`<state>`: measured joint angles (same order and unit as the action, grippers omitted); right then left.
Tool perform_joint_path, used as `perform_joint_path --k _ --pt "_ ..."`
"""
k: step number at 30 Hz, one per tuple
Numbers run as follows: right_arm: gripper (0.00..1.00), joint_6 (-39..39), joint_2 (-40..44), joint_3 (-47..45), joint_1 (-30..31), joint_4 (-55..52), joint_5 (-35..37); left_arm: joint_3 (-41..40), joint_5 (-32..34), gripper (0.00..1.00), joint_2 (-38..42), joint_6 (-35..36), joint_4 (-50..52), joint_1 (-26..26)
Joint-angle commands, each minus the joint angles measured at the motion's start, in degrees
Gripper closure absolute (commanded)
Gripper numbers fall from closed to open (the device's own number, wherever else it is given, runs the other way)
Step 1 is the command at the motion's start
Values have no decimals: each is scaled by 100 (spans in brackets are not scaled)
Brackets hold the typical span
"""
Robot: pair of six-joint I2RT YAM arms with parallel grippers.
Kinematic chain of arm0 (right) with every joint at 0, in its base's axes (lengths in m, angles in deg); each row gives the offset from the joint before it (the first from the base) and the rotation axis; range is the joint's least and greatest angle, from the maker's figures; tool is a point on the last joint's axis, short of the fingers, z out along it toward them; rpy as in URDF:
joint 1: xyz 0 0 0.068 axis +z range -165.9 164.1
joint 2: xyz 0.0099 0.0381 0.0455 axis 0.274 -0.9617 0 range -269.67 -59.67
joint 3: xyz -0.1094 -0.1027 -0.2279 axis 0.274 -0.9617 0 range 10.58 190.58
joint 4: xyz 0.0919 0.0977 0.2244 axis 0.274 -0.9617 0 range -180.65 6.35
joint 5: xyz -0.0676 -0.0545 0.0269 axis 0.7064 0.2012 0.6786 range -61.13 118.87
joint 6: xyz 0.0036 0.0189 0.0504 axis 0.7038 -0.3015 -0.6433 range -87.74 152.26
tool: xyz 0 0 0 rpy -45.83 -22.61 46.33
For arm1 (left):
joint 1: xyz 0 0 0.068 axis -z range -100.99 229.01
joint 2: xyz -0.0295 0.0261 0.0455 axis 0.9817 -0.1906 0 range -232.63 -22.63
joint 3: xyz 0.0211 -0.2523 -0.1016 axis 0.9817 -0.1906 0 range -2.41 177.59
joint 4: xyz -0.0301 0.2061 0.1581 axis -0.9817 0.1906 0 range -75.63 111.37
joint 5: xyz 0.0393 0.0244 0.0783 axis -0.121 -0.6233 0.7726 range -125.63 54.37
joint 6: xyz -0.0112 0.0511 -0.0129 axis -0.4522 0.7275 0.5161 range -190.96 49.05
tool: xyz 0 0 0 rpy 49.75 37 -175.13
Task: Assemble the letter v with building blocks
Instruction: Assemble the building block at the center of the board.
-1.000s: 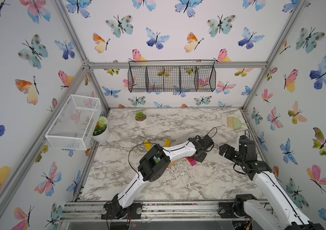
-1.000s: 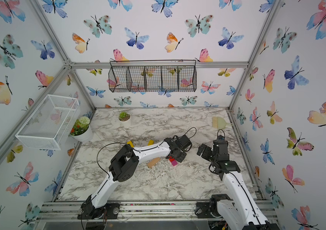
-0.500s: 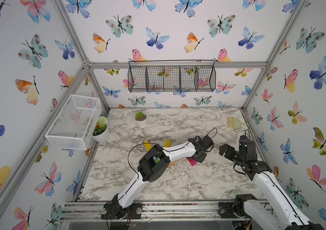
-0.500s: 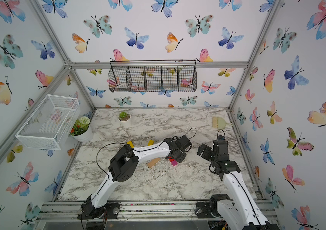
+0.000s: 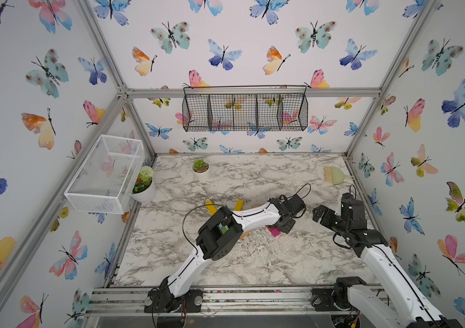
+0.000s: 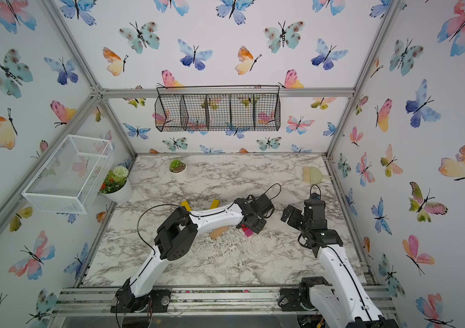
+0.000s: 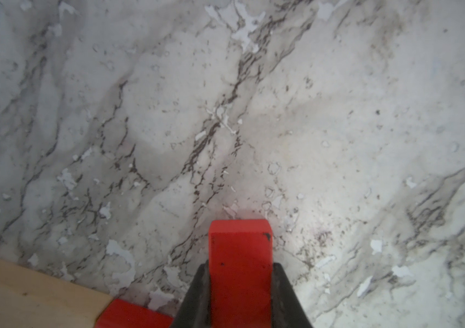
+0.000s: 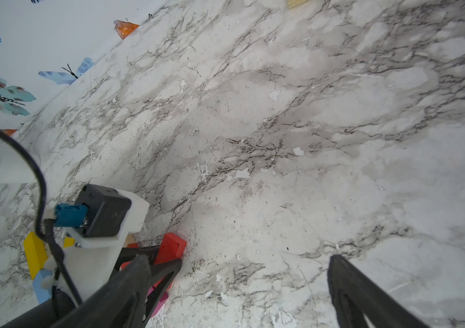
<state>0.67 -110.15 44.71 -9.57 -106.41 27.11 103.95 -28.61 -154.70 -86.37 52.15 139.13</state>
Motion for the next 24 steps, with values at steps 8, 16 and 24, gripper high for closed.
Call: perform_joint_path --k 8,16,24 --pt "0 83 -31 -20 -26 -107 29 -79 167 72 232 73 132 42" --pt "0 92 -50 -18 -19 -105 27 -55 237 48 237 67 171 44" --pt "0 101 -41 -14 -23 -105 53 63 422 40 352 27 192 43"
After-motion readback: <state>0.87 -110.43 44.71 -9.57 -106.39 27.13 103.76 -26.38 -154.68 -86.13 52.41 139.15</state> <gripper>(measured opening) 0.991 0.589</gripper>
